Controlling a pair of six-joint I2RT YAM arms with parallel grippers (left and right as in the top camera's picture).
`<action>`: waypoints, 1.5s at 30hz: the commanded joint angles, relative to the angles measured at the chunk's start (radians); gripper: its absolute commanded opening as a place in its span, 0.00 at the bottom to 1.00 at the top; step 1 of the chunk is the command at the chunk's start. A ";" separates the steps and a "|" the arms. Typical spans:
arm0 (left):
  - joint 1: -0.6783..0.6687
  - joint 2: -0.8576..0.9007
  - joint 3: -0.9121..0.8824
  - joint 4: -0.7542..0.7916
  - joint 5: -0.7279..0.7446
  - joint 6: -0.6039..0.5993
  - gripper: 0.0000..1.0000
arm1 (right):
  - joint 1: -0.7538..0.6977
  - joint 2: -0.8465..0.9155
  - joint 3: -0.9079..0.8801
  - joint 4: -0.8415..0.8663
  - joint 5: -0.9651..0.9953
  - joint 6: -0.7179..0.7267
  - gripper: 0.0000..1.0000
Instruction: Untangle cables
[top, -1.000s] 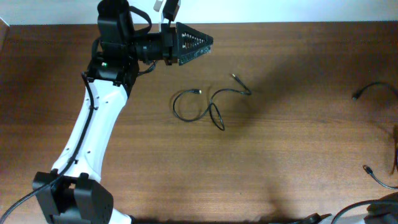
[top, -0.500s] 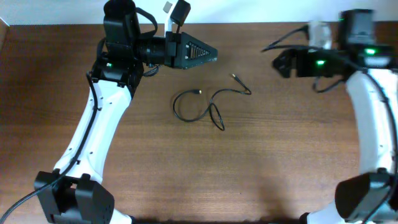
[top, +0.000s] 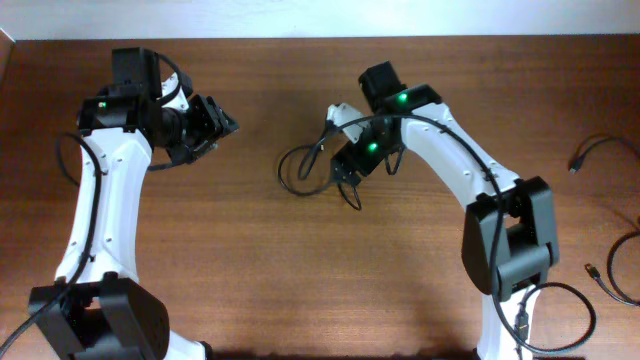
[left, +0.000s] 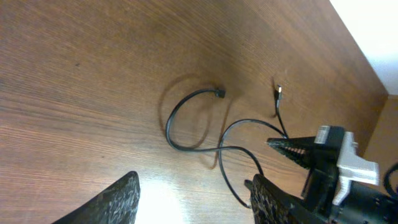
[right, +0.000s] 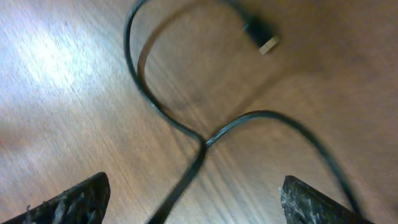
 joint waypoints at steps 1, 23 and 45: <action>-0.002 -0.005 0.001 -0.045 -0.029 0.045 0.58 | 0.015 0.026 0.002 -0.057 -0.010 -0.008 0.29; -0.212 -0.005 0.000 -0.191 0.081 0.243 0.58 | -0.102 0.024 1.357 -0.204 0.739 0.412 0.04; -0.212 -0.005 0.000 -0.093 0.082 0.185 0.59 | -1.426 0.026 1.141 -0.324 0.277 0.614 0.07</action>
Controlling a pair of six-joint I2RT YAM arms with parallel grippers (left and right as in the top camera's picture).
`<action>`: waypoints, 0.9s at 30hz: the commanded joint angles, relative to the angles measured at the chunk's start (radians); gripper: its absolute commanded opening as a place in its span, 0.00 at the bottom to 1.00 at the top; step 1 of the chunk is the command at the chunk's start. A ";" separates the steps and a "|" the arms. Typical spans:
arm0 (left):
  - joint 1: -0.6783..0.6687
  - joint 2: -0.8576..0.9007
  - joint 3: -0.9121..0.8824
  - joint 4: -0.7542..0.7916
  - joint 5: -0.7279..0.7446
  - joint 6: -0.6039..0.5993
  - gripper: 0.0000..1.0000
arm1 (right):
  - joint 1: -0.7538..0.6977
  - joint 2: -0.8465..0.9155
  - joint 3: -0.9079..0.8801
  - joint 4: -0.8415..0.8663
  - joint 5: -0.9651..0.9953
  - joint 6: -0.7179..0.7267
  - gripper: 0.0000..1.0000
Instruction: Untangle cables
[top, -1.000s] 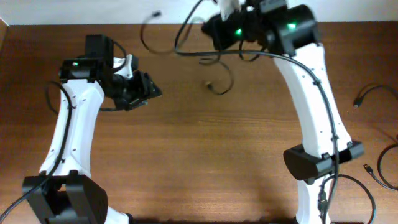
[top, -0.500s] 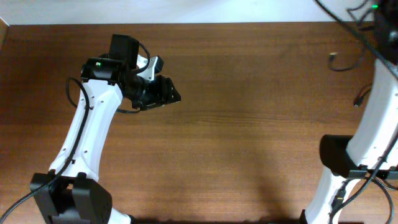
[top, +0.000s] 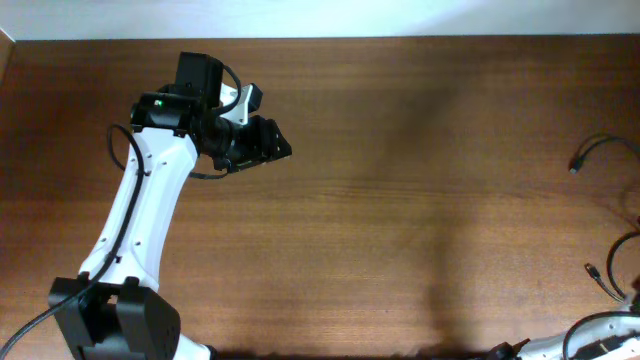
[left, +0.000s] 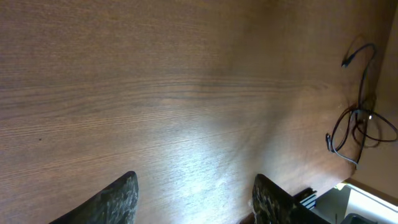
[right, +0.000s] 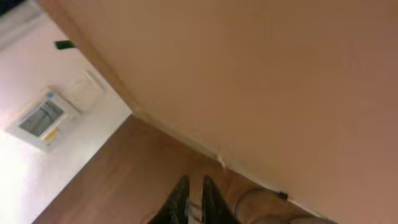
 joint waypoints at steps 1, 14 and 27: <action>-0.001 -0.005 0.000 -0.001 0.011 -0.025 0.60 | -0.066 0.004 -0.154 0.053 -0.133 0.016 0.06; 0.000 -0.067 0.000 0.155 0.011 -0.025 0.52 | 0.470 -0.170 -0.266 -0.071 -0.504 -0.226 0.49; 0.000 -0.368 0.000 0.132 -0.077 -0.024 0.53 | 1.157 -0.461 -0.274 -0.380 -0.069 -0.248 0.50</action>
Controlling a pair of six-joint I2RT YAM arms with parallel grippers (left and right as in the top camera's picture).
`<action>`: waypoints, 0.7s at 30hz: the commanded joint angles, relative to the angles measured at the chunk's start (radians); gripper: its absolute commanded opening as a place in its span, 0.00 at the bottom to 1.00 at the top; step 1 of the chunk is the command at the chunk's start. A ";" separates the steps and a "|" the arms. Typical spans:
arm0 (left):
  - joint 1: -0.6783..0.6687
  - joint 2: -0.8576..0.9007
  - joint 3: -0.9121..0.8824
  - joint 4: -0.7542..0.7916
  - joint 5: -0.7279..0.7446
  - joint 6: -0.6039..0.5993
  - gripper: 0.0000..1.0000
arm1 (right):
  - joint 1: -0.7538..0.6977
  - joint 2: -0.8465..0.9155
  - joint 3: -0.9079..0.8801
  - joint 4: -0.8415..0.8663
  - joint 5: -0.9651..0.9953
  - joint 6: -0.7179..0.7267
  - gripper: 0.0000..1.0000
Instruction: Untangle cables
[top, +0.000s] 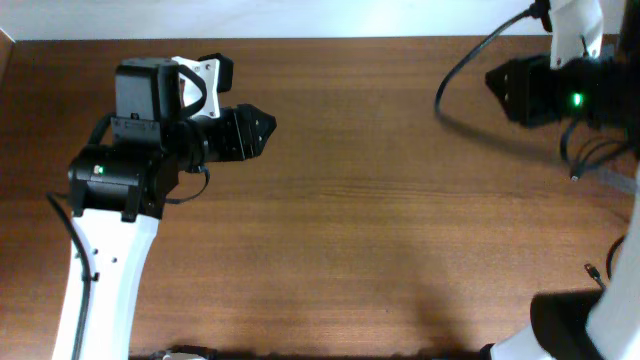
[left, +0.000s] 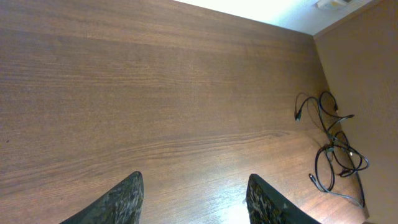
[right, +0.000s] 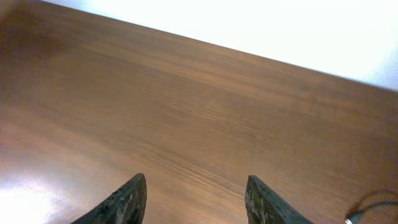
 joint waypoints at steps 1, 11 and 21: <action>0.000 -0.056 0.002 -0.034 -0.016 0.011 0.52 | 0.168 -0.113 0.005 -0.006 0.184 0.064 0.50; 0.000 -0.103 0.002 -0.032 -0.014 -0.004 0.99 | 0.255 -0.159 0.005 -0.006 0.188 0.068 0.99; 0.001 -0.105 0.002 -0.208 -0.016 -0.201 0.99 | 0.255 -0.150 0.005 -0.006 0.188 0.068 0.99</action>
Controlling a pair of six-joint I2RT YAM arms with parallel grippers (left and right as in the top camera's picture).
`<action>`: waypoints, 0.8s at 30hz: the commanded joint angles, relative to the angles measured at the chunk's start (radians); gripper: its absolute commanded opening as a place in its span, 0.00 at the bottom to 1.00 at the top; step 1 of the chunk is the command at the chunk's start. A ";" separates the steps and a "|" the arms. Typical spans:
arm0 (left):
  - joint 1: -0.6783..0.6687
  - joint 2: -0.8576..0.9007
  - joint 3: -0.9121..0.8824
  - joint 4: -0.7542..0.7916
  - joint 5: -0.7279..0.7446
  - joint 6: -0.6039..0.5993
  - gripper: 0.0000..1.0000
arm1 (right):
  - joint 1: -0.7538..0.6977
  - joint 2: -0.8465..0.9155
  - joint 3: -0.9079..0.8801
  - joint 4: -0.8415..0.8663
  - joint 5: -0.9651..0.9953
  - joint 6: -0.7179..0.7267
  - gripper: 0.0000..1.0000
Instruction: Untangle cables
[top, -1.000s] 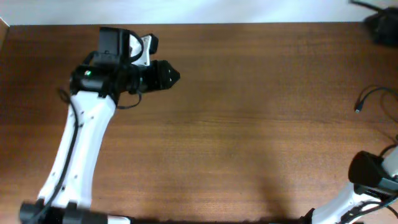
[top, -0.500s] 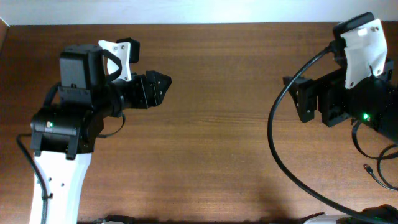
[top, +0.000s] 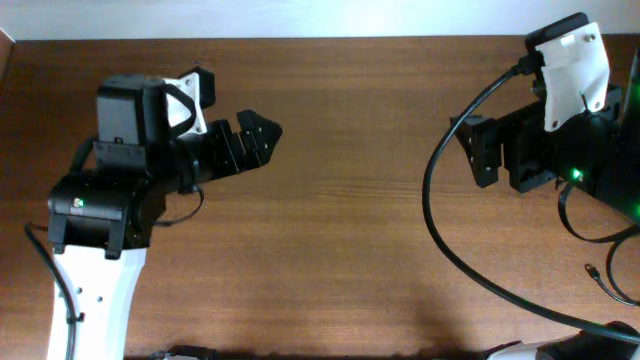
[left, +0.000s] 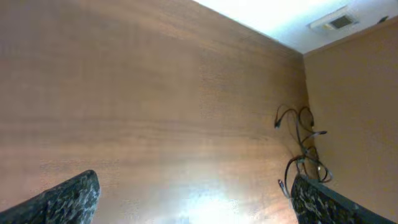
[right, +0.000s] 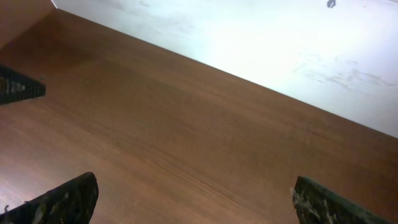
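A tangle of thin black cables lies at the far right end of the wooden table. In the overhead view only one plug and a loop of the cables show at the right edge; the right arm covers the remainder. My left gripper hangs over the table's left part, open and empty, its fingers spread wide round the left gripper's gap. My right gripper is raised high on the right, open and empty, and in its own view the right gripper faces bare wood.
The right arm's own thick black lead hangs in a big loop over the table's right half. A white wall runs along the table's far edge. The left gripper's tip shows at the left of the right wrist view.
Both grippers' fingers now stand much farther apart. The right arm has come forward from the back right corner and sits closer to the overhead camera. The left wrist has tilted slightly.
At first my right gripper hovered open over a looped black cable in the table's middle, the left one open nearby. Then that cable was gone from the middle and the right arm was out of the overhead view. Later both arms were raised, cables piled at the right end.
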 joint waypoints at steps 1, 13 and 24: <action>0.002 -0.014 0.002 -0.187 -0.043 -0.012 0.99 | 0.008 0.006 0.004 -0.006 0.008 0.011 0.99; 0.002 -0.661 -0.698 0.441 -0.505 -0.005 0.99 | 0.008 0.006 0.004 -0.006 0.008 0.011 0.99; 0.068 -1.231 -1.410 1.086 -0.871 -0.003 0.99 | 0.008 0.006 0.004 -0.006 0.008 0.011 0.99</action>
